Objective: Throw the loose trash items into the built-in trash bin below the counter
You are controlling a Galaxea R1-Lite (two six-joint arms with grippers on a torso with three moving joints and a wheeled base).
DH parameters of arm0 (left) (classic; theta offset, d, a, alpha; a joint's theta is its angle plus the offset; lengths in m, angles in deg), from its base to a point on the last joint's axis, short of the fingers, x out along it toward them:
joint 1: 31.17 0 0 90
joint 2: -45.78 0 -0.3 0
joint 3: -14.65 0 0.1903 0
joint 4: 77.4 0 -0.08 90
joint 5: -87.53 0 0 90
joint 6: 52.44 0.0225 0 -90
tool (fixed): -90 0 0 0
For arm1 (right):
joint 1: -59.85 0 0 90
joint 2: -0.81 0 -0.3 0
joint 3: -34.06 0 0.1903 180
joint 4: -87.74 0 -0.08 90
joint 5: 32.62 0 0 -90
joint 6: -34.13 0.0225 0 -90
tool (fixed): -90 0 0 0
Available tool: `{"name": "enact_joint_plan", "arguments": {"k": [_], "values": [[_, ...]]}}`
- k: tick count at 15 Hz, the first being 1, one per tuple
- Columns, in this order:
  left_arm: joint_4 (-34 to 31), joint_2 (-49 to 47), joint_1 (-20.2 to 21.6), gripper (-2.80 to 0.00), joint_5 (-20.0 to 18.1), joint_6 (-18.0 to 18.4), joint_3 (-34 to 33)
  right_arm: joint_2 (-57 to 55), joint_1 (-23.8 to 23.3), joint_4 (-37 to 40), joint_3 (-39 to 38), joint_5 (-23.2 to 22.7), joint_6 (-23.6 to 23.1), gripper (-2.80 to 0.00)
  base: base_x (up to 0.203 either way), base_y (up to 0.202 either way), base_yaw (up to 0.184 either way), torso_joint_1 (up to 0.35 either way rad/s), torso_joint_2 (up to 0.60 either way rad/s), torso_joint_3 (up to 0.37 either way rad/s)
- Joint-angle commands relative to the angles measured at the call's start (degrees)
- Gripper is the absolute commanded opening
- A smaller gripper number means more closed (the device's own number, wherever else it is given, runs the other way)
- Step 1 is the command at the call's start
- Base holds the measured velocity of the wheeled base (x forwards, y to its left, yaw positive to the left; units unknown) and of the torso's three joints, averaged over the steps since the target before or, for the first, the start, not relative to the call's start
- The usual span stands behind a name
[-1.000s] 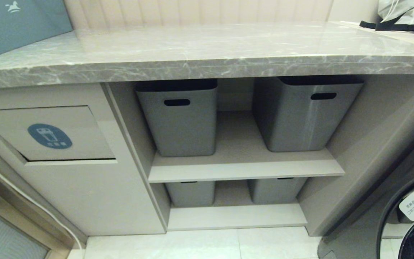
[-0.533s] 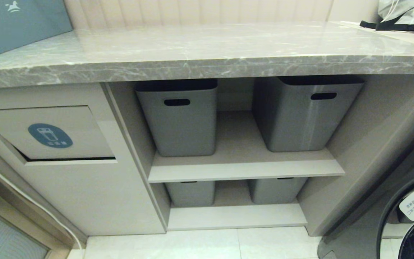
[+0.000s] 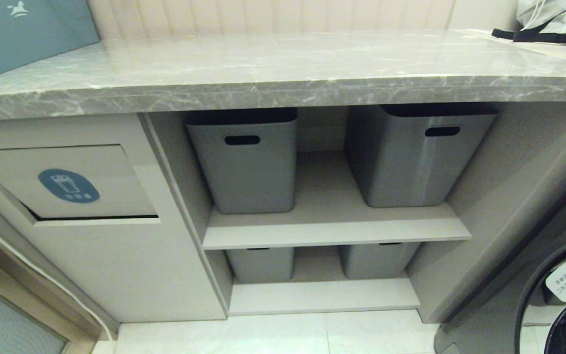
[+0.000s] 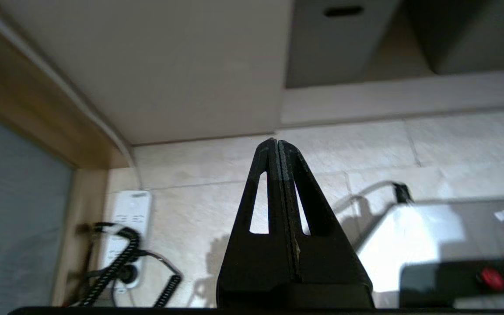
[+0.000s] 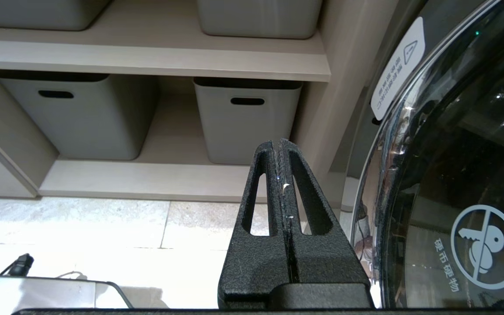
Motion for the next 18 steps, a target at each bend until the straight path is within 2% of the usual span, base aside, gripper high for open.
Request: {"name": "enact_joint_plan", "arguments": {"k": [1,3,5,7,9,12,18], "values": [[-0.25,-0.13,-4.81,-2.80,1.31,-0.61,-0.30,0.00,0.00,0.00,0.00,-0.05,-0.32,-2.80,0.000,0.000,0.000,0.000,0.00,0.000],[0.30,-0.11,-5.01,-2.80,1.88,-0.99,-0.47,0.00,0.00,-0.09,0.00,-0.14,-0.46,-2.80,0.000,0.000,0.000,0.000,0.00,0.000],[0.21,-0.45,-1.52,-2.80,1.60,0.22,-0.42,0.00,0.00,0.00,0.00,0.21,0.38,-2.80,0.000,0.000,0.000,0.000,0.00,0.000],[0.09,-1.08,0.15,-2.80,1.51,0.77,-0.38,0.00,0.00,-0.13,0.00,0.04,-0.06,-2.80,0.000,0.000,0.000,0.000,0.00,0.000],[0.21,4.83,1.25,-2.80,1.47,0.88,-0.43,0.00,0.00,-0.16,0.00,-0.04,-0.14,-2.80,0.000,0.000,0.000,0.000,0.00,0.000],[0.23,15.84,1.26,-2.80,1.52,0.67,-0.47,0.00,0.00,-0.10,0.00,0.05,0.13,-2.80,0.000,0.000,0.000,0.000,0.00,0.000],[0.42,16.06,1.18,-2.80,1.71,0.23,-0.50,0.00,-0.09,0.00,0.00,0.30,0.38,-2.80,0.000,0.000,0.000,0.000,0.00,0.000]]}}
